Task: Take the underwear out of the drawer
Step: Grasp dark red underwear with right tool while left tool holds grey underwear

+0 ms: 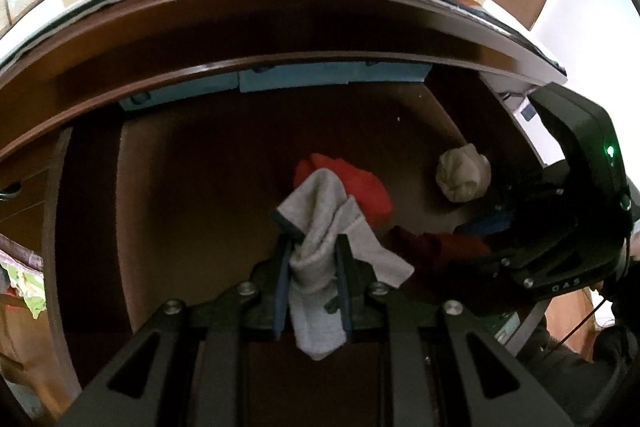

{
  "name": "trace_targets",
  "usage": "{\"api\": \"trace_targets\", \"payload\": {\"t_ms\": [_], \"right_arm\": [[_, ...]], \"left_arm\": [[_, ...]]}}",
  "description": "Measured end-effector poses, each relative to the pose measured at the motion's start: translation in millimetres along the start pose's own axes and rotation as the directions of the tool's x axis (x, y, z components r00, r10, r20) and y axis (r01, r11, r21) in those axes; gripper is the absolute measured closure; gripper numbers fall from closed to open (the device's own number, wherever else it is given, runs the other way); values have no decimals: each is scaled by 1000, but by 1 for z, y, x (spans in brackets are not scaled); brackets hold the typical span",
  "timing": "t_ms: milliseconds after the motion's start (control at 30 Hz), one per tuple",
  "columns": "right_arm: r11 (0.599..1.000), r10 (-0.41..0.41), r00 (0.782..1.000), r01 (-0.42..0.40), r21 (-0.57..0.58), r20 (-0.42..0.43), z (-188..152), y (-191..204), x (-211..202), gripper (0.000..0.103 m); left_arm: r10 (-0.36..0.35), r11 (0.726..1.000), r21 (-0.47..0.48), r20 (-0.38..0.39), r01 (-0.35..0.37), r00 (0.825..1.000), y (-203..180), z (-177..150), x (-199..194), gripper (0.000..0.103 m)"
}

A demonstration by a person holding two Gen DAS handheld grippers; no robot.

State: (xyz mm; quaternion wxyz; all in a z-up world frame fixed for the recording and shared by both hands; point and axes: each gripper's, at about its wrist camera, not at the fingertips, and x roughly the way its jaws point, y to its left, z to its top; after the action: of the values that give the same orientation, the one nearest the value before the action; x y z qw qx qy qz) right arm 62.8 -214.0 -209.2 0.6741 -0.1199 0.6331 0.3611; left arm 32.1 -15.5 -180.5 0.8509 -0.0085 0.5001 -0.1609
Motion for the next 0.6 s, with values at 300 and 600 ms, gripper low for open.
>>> {"api": "trace_targets", "payload": {"t_ms": [300,600], "right_arm": [[999,-10,995,15,-51,96,-9,8,-12,73],[997,-4,975,20,-72,220,-25,6,-34,73]], "left_arm": [[22,1000,-18,71,-21,997,1,-4,-7,84],[68,998,-6,149,-67,986,-4,-9,-14,84]]}}
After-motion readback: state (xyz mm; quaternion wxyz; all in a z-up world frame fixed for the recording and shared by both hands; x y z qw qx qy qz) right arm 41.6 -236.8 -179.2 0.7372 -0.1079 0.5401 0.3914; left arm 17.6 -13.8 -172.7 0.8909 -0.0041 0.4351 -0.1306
